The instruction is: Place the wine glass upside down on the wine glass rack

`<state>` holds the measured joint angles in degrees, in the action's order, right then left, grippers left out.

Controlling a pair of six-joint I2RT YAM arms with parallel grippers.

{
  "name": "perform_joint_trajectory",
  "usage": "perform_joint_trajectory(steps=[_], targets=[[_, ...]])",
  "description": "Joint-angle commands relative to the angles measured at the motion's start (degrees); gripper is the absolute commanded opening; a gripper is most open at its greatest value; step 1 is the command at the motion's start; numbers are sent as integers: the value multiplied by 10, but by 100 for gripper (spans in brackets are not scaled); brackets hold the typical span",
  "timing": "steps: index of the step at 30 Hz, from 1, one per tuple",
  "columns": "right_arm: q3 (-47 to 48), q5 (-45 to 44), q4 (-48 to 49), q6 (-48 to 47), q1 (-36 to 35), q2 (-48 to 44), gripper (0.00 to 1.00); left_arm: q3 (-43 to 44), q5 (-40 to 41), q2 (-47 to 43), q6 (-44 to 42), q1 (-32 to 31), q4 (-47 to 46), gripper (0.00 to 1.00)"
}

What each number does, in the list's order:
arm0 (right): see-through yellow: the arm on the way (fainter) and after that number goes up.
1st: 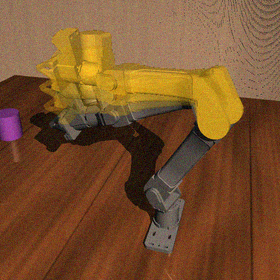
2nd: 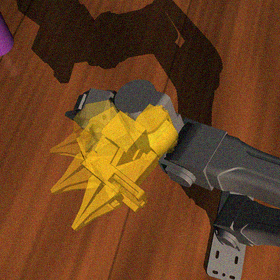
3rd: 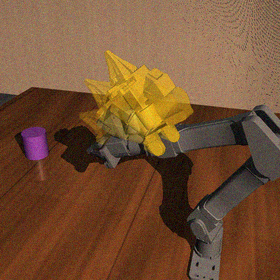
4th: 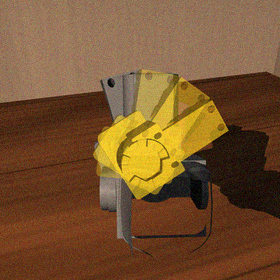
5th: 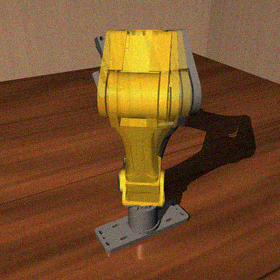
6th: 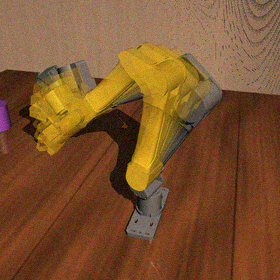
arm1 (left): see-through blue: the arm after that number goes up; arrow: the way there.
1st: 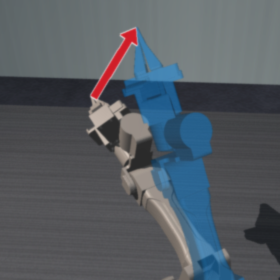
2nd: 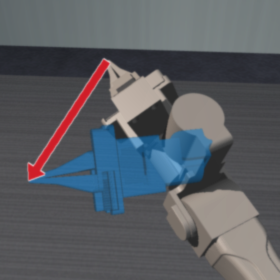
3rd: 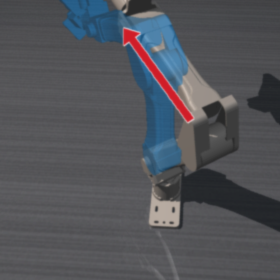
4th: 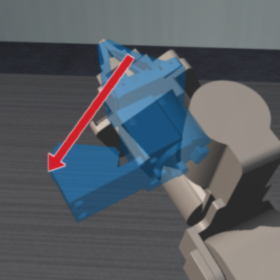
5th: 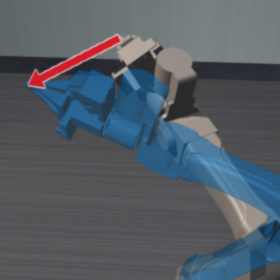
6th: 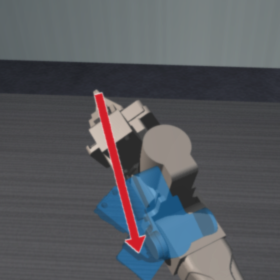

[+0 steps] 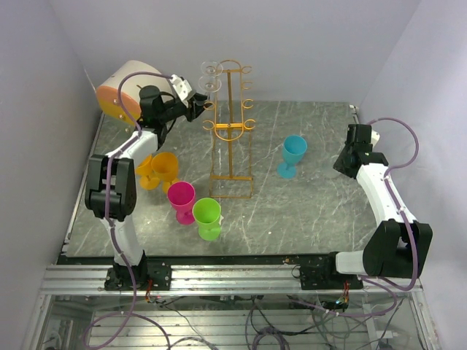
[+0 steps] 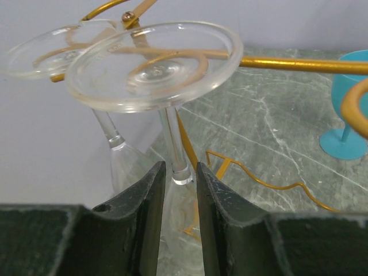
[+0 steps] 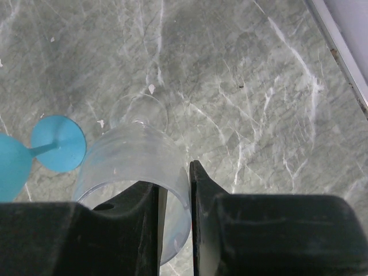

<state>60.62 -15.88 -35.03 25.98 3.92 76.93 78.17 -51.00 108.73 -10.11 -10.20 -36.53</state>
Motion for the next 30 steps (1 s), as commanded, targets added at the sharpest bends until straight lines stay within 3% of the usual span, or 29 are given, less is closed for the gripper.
perform_joint_trajectory(steps=[1,10,17,20,21,26,30], targets=[[0,-3,-30,-3,2,11,0,-2,38,-50,-50,-4,59,38],[55,-18,-78,-3,1,-41,0,-33,79,-127,-82,0,172,39],[78,49,-70,-19,2,-97,0,-34,198,-205,-83,2,346,38],[84,66,-69,-24,1,-111,0,-22,264,-248,-71,3,442,79],[85,70,-68,-25,1,-116,0,-20,286,-262,-64,3,468,86],[113,84,-56,-33,1,-149,0,11,341,-327,-22,4,606,91],[176,63,-76,-55,1,-155,0,105,304,-337,-3,4,756,100]])
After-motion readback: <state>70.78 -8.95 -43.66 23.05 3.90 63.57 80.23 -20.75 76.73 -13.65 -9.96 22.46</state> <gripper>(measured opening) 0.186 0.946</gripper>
